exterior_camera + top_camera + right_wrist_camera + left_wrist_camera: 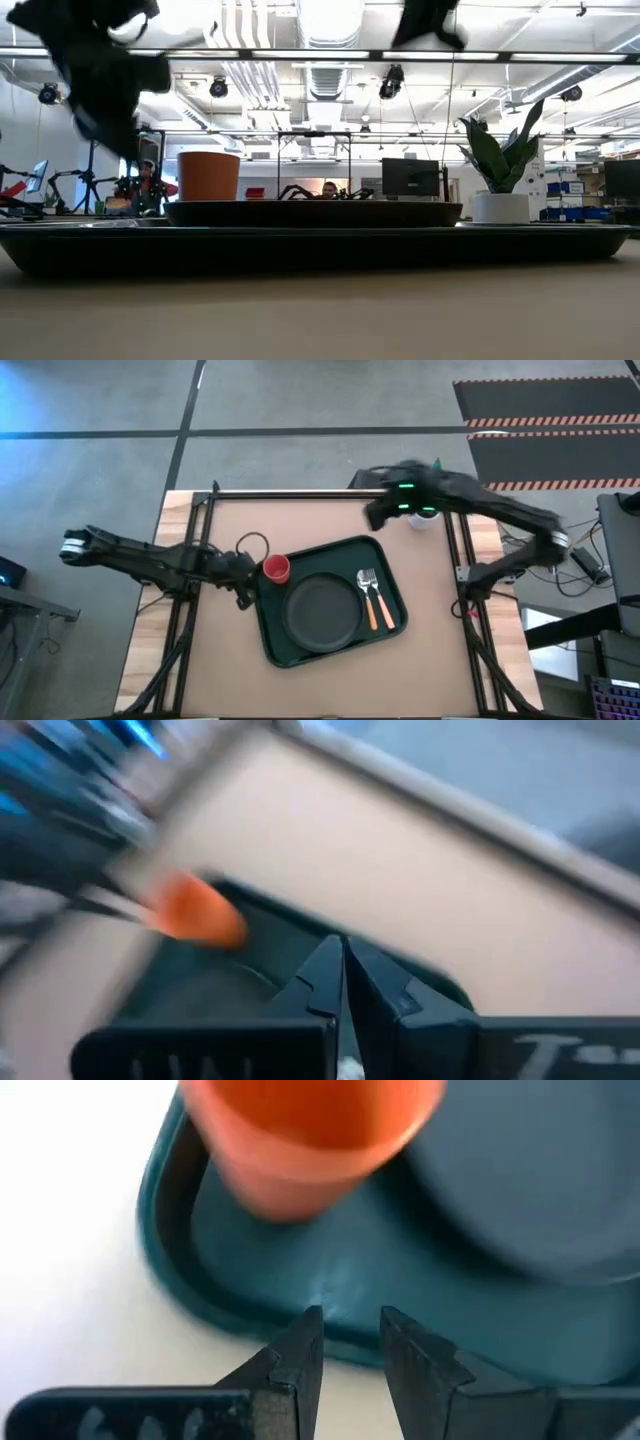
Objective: Pick and place plate/cup/fork/spoon on tray
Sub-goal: Adjust the black tray to the center of the table
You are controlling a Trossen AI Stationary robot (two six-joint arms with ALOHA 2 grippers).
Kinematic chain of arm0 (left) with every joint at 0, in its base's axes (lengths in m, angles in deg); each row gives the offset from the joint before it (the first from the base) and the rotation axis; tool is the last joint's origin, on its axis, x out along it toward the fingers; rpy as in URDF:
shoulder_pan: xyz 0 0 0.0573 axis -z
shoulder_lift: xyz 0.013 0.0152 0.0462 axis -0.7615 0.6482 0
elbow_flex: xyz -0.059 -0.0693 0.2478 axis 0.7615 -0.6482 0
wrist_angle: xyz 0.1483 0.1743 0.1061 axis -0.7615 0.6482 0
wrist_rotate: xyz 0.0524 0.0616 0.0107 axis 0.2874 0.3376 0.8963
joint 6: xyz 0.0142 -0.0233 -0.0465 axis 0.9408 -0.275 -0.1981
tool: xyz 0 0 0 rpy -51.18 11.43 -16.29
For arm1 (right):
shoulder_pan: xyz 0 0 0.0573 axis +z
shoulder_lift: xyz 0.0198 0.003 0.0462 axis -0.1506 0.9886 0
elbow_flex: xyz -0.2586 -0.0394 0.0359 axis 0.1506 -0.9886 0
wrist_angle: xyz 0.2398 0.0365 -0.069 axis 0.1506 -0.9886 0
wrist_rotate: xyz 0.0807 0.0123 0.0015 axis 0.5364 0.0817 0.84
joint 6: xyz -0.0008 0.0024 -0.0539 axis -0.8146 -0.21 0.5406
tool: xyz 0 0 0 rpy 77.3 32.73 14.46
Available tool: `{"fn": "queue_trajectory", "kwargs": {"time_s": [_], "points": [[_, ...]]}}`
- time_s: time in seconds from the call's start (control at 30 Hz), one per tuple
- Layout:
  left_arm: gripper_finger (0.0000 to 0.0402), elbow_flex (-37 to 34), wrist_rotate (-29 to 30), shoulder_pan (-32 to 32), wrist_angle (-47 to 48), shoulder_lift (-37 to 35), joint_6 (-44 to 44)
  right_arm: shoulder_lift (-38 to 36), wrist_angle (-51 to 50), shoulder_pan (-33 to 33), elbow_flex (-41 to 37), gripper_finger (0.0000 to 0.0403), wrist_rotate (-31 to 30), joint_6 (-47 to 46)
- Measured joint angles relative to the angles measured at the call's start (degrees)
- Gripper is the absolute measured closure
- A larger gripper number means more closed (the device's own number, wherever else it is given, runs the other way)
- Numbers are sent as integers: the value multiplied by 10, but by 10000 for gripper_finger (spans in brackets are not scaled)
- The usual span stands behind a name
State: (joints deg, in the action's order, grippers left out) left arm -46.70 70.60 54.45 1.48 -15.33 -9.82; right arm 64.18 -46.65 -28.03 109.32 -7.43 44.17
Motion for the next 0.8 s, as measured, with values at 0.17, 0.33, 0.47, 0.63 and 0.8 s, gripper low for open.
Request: {"fn": "queue_trajectory", "kwargs": {"time_s": [0.17,0.33,0.47,0.63,0.8], "points": [[318,-24,11,-6,5,55,-2,-104,37,75,1,394,-53,5],[318,-22,28,-21,-46,113,-3,-149,43,142,1,394,-119,21],[318,-16,28,-32,-77,152,-1,-151,42,161,0,394,-125,31],[318,-15,28,-45,-69,189,0,-132,42,162,0,394,-125,45],[318,-16,35,-55,-43,204,17,-112,39,162,0,394,-122,70]]}}
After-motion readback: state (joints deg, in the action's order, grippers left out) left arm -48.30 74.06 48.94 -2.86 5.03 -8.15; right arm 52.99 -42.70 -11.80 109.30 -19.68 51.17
